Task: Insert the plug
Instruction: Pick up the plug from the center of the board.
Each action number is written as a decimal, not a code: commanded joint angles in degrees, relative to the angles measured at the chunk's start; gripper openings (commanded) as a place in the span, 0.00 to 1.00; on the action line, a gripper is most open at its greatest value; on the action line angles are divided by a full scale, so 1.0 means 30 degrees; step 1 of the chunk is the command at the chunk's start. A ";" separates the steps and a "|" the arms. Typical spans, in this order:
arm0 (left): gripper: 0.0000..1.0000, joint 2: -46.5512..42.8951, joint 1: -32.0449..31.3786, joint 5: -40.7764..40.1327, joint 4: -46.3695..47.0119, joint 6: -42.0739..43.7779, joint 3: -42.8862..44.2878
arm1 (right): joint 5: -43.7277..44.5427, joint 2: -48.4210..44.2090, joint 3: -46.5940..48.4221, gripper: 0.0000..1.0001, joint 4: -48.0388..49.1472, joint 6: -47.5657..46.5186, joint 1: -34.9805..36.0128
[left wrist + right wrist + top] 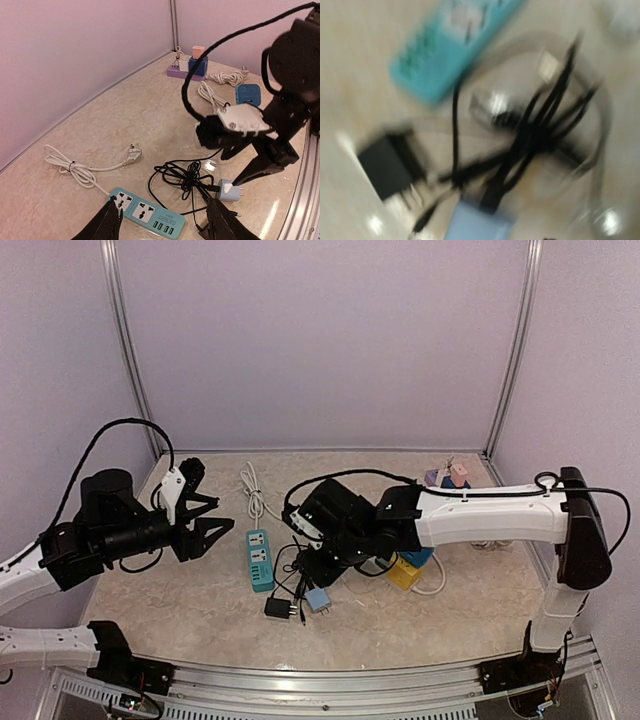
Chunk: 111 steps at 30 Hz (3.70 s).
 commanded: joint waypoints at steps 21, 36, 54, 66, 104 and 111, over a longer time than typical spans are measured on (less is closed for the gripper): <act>0.59 -0.0670 -0.0377 -0.1858 -0.1352 -0.1464 0.0131 | 0.1424 0.7295 0.3749 0.39 -0.4442 0.3658 0.0985; 0.68 -0.1314 -0.0432 0.0432 -0.0739 -0.1521 0.0395 | 0.2945 -0.3359 0.0505 0.00 0.3109 -0.4654 0.0787; 0.83 0.1745 -0.2366 0.1548 -0.0478 0.0985 0.5121 | -0.2080 -0.6727 0.1882 0.00 0.7452 -1.2598 0.0699; 0.83 0.2766 -0.2516 0.3446 0.2185 -0.0134 0.4776 | -0.2982 -0.7213 0.1519 0.00 0.7965 -1.2385 0.0705; 0.66 0.2315 -0.2336 0.6915 0.2218 0.0936 0.4411 | -0.8072 -0.7210 0.1543 0.00 0.8192 -1.1422 -0.1017; 0.68 0.2989 -0.2268 0.7436 0.2988 0.0527 0.4576 | -0.9661 -0.7597 0.1458 0.00 0.8480 -1.1339 -0.1306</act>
